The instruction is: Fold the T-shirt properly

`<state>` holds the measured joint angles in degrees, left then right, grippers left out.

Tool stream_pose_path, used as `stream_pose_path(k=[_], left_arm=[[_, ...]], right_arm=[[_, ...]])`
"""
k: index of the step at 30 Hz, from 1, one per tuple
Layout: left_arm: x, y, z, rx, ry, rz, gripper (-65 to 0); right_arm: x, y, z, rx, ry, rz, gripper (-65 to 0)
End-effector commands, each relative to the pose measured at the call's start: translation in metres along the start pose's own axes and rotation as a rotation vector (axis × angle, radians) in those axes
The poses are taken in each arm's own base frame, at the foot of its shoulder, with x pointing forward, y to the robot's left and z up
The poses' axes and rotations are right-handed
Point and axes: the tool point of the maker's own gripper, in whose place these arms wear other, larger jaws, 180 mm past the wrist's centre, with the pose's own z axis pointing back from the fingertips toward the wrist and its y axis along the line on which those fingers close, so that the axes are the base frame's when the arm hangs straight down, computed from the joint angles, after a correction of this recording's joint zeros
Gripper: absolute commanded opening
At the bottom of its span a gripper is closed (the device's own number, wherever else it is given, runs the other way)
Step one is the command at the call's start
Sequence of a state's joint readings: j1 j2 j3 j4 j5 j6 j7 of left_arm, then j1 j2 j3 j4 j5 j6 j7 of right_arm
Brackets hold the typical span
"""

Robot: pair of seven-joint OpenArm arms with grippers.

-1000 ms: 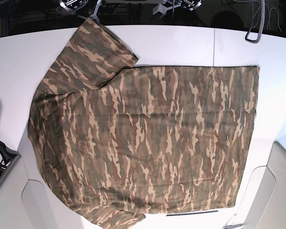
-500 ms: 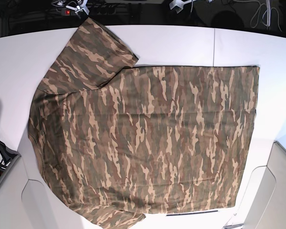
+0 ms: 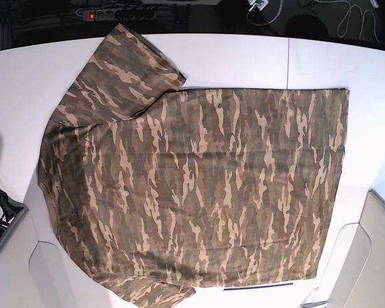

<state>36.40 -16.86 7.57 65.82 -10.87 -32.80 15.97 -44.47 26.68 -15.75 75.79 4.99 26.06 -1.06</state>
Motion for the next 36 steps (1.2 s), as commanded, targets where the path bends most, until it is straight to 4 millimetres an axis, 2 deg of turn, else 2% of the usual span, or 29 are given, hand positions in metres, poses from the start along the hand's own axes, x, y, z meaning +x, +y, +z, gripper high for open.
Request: stream_pose_path(k=[1,5,10,14,22,26,29,31,33,36], left_arm=[[0.001,-0.002,0.008,-0.006,-0.021,0.001,-51.2],[0.011,0.003,0.035,0.043,-0.085,0.003,-51.2],[0.03,0.014,0.074,0.107,-0.189,0.034,-51.2],[0.051,0.023,0.108,0.163,-0.276,0.022,-51.2],[0.105,0.043,0.168,0.265,-0.436,-0.008,-51.1],[0.13,0.056,0.196,0.321,-0.527,-0.021,-51.1],[0.144,0.068,0.213,0.364,-0.58,-0.026,-50.9],[0.152,0.076,0.22,0.391,-0.608,-0.03,-47.7],[0.159,0.082,0.226,0.409,-0.626,-0.035,-40.4],[0.165,0.083,0.229,0.406,-0.652,-0.028,-31.3]], right_arm=[[0.001,0.009,0.01,0.026,-0.02,0.003,-45.9],[0.02,0.026,0.034,0.038,-0.081,0.027,-45.9],[0.057,0.04,0.062,0.074,-0.183,0.062,-45.9],[0.09,0.034,0.082,0.056,-0.26,0.016,-45.9],[0.16,-0.006,0.116,-0.036,-0.473,-0.011,-45.9],[0.188,-0.039,0.128,-0.128,-0.558,-0.009,-45.9],[0.201,-0.065,0.134,-0.222,-0.577,-0.01,-45.9],[0.207,-0.081,0.136,-0.283,-0.582,-0.025,-45.8],[0.208,-0.095,0.136,-0.333,-0.564,-0.052,-44.6],[0.204,-0.116,0.135,-0.399,-0.54,-0.14,-34.5]])
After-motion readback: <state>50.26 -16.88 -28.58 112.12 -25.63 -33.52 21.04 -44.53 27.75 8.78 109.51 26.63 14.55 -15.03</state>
